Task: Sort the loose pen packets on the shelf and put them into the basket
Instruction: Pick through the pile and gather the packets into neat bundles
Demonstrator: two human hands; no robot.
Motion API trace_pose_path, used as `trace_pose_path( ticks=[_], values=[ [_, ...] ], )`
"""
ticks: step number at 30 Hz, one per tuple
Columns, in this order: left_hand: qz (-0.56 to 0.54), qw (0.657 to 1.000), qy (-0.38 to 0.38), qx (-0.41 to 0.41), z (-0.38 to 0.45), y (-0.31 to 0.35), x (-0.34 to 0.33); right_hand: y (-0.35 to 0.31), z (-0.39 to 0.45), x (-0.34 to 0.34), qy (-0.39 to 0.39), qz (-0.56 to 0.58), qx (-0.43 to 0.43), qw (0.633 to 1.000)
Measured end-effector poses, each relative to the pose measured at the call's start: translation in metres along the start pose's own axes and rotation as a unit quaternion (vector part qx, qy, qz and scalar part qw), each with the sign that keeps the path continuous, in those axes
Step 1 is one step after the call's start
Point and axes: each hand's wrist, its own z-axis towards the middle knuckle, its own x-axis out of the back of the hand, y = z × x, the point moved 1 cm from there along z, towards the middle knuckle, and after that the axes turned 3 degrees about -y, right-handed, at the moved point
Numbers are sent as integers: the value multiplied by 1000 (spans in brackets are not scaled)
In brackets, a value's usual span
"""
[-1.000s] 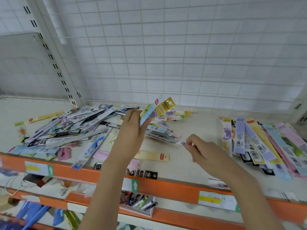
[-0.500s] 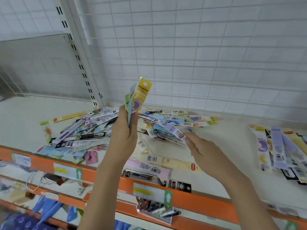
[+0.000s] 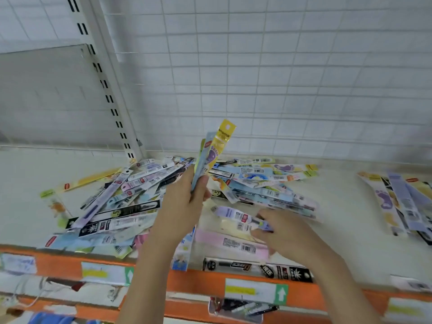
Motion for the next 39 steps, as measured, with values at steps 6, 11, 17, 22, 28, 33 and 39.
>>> trace_pose_path(
  ticks=[6, 11, 17, 22, 28, 33, 39],
  values=[
    [69, 997, -14, 27, 1, -13, 9, -5, -7, 22, 133, 66, -43, 988],
    [153, 975, -132, 97, 3, -25, 6, -7, -14, 39, 234, 72, -86, 966],
    [167, 917, -348, 104, -4, -20, -11, 10, -8, 25, 227, 81, -133, 961],
    [205, 895, -385, 90, -7, -11, -17, 14, -3, 20, 173, 115, -126, 970],
    [193, 934, -294, 55, 1, -7, -19, 24, 1, 23, 185, 109, -116, 970],
    [91, 977, -181, 61, 13, 5, -13, 35, 2, 27, 192, 156, -135, 959],
    [-121, 982, -105, 96, 17, 19, -11, 28, 6, 20, 142, 166, -117, 969]
  ],
)
